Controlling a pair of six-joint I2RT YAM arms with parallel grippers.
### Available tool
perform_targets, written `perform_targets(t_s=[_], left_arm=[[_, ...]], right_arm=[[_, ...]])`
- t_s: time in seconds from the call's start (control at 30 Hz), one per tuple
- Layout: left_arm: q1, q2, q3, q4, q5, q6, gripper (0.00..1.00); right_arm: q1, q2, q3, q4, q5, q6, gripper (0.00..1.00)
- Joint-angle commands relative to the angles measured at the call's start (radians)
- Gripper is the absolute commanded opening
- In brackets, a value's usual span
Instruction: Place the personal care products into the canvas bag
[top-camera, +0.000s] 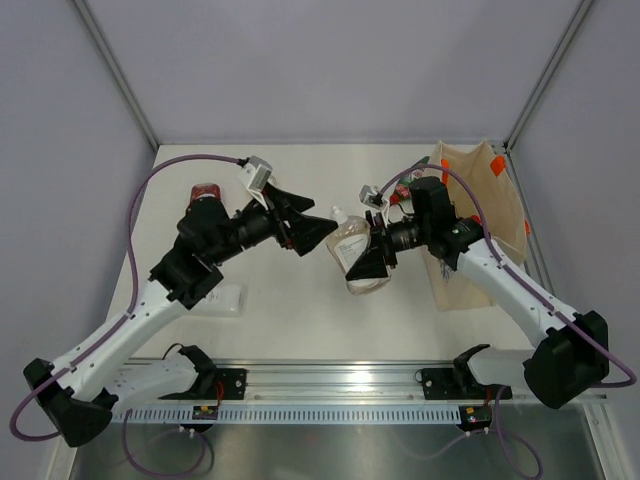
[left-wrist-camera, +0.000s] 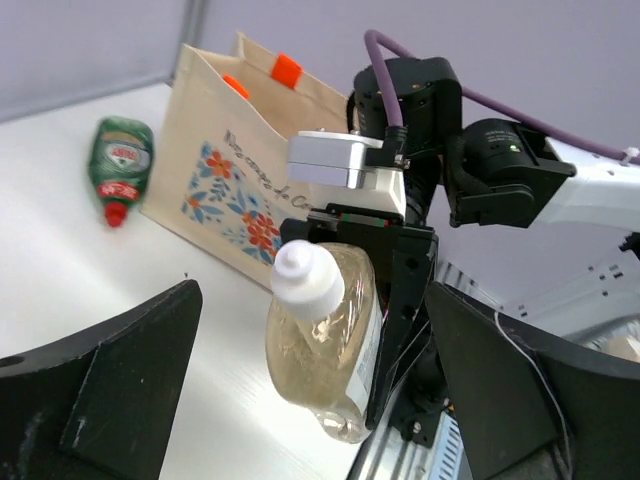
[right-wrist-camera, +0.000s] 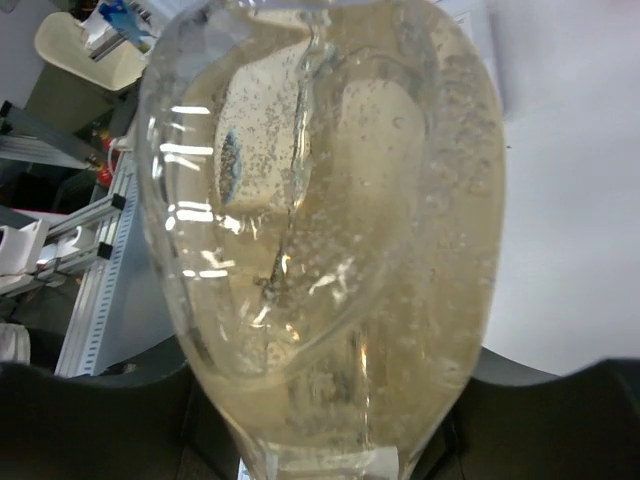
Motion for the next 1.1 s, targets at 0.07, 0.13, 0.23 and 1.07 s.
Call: perform_targets(t_s=[0.07, 0.13, 0.23, 1.07], left_arm=[[0.002, -0.046, 0.111, -0.27, -0.238, 0.144, 0.99], [0.002, -0.081, 0.118, -0.369, -0.331, 0.149, 0.99], [0.004, -0.155, 0.063, -0.463, -0.477, 0.081, 0.99], [0.007, -0.289, -0.116, -1.267, -0.906, -0.872, 0.99]], right_arm=[[-0.075, -0.059, 0.197, -0.085, 0.048, -0.064, 0.0], [-0.148, -0.061, 0.292, -0.147, 0.117, -0.058, 0.0], [-0.291, -0.046, 0.43, -0.226, 0.198, -0.03, 0.0], [-0.6, 0.276, 0.524, -0.677, 0.951, -0.38, 0.07]])
